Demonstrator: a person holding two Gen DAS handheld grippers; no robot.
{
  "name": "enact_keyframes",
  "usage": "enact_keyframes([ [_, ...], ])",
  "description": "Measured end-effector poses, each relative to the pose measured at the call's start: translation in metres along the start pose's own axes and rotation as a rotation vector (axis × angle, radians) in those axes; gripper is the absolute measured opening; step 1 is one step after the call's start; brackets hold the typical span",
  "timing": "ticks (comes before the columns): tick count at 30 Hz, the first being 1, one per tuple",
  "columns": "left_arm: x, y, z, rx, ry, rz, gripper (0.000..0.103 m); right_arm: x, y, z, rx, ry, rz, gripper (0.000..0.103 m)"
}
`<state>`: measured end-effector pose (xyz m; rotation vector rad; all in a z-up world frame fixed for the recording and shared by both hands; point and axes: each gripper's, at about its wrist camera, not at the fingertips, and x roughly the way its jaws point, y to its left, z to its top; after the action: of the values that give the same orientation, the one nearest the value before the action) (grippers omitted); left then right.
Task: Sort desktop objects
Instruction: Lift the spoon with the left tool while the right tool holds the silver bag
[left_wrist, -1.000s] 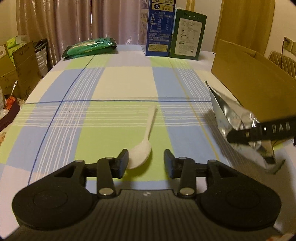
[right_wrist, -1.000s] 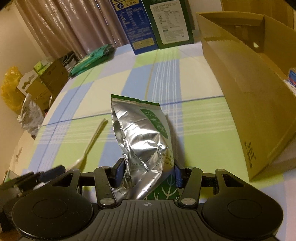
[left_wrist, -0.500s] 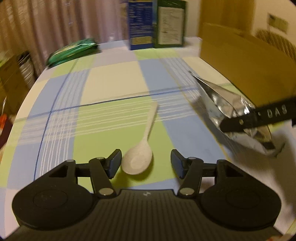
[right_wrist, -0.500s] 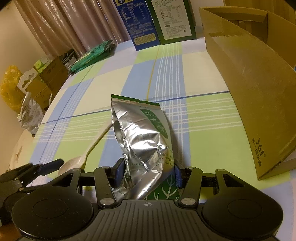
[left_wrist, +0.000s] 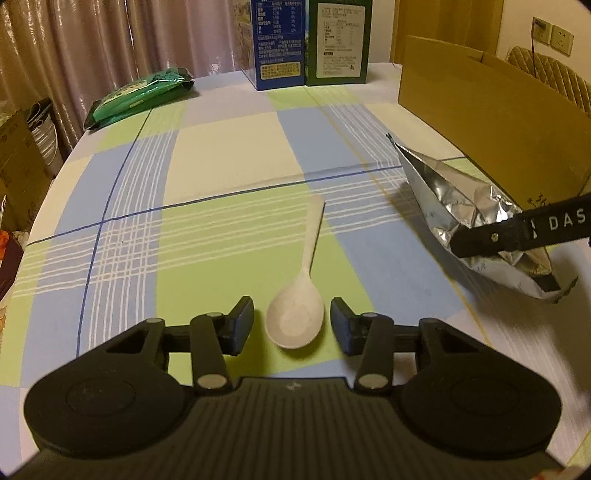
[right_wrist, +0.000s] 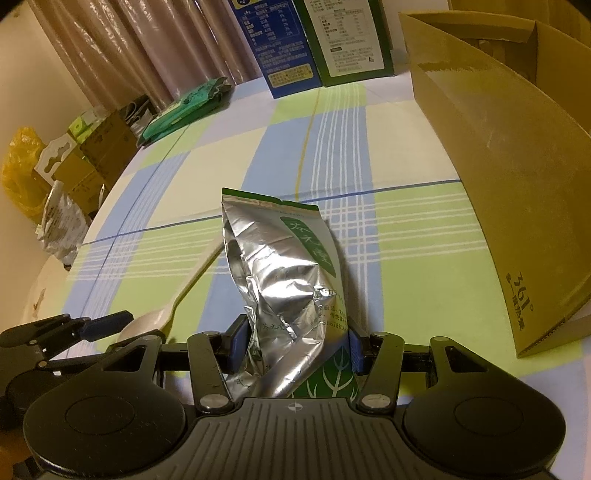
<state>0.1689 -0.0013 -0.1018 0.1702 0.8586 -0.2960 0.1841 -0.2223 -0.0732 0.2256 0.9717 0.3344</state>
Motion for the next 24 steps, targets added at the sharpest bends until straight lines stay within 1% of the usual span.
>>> enact_keyframes([
  [1, 0.0010, -0.0004, -0.0001, 0.004, 0.005, -0.003, 0.038, 0.0000, 0.0005, 0.0002, 0.000, 0.000, 0.001, 0.049],
  [2, 0.0020, -0.0010, 0.0000, 0.009, 0.009, -0.003, 0.032, 0.0001, 0.0007, 0.0003, 0.000, 0.000, 0.002, 0.049],
  [4, 0.0028, -0.0022, 0.0002, 0.016, 0.010, 0.004, 0.029, 0.0004, 0.0008, 0.0002, 0.002, 0.003, 0.004, 0.049],
  [11, 0.0035, -0.0040, 0.0007, 0.018, 0.011, 0.003, 0.029, 0.0014, 0.0018, -0.0001, 0.003, 0.006, 0.008, 0.049],
  [15, 0.0013, -0.0050, 0.0003, -0.005, 0.018, -0.012, 0.028, 0.0011, 0.0035, 0.0002, -0.002, 0.006, 0.012, 0.049],
  [24, -0.0055, -0.0081, 0.0006, -0.060, -0.009, -0.022, 0.028, 0.0000, 0.0071, -0.0007, -0.018, -0.005, -0.001, 0.049],
])
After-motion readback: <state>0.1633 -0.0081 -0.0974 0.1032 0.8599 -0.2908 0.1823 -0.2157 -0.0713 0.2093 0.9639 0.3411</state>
